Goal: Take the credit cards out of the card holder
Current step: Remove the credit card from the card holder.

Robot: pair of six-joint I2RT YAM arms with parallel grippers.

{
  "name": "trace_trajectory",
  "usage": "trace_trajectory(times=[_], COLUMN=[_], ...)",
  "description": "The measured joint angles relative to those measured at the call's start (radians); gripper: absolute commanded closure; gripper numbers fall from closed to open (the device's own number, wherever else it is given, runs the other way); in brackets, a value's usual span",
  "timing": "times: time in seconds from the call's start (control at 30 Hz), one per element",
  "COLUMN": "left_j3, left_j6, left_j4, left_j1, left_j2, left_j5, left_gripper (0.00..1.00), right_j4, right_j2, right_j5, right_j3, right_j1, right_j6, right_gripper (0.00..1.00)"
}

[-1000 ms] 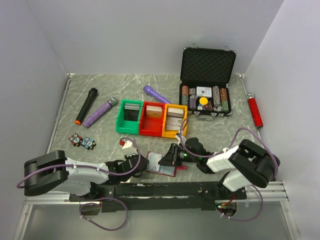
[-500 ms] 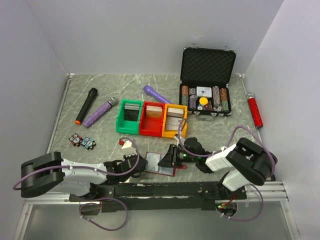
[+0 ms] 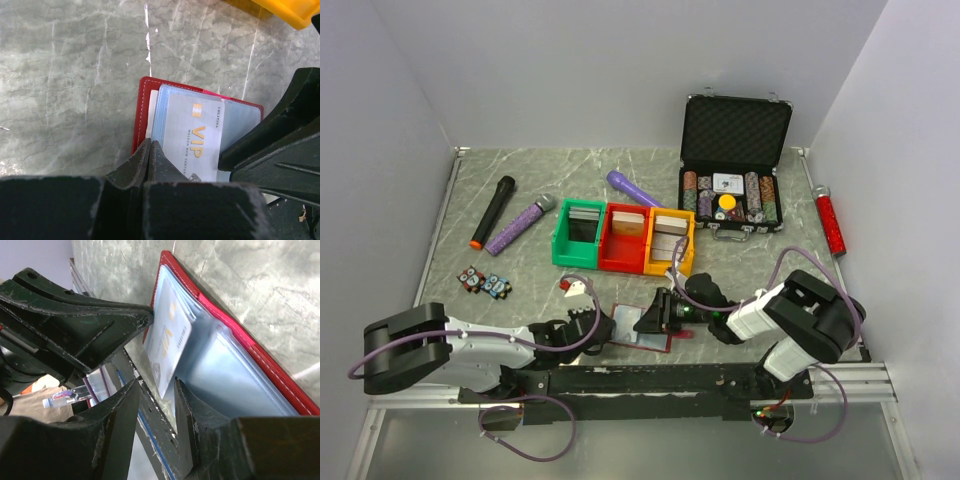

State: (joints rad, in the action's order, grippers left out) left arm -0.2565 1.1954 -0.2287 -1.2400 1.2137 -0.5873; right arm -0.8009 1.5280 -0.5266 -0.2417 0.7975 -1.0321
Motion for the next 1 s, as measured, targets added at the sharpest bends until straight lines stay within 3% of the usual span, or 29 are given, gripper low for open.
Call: trace_trajectory(times=[1.0], left_j3=[-0.019], left_j6=[-0.018], left_j4=[-0.026], left_j1=[-0.011], left_j2=[0.041], left_j5=[-0.008], left_gripper=[0.99], right_j4=[-0.086], right_j2=[0.073], right_j5=[-0.014], right_j3=[-0.02], right_j1=[-0.002], right_j6=[-0.034], right_gripper=[0.56])
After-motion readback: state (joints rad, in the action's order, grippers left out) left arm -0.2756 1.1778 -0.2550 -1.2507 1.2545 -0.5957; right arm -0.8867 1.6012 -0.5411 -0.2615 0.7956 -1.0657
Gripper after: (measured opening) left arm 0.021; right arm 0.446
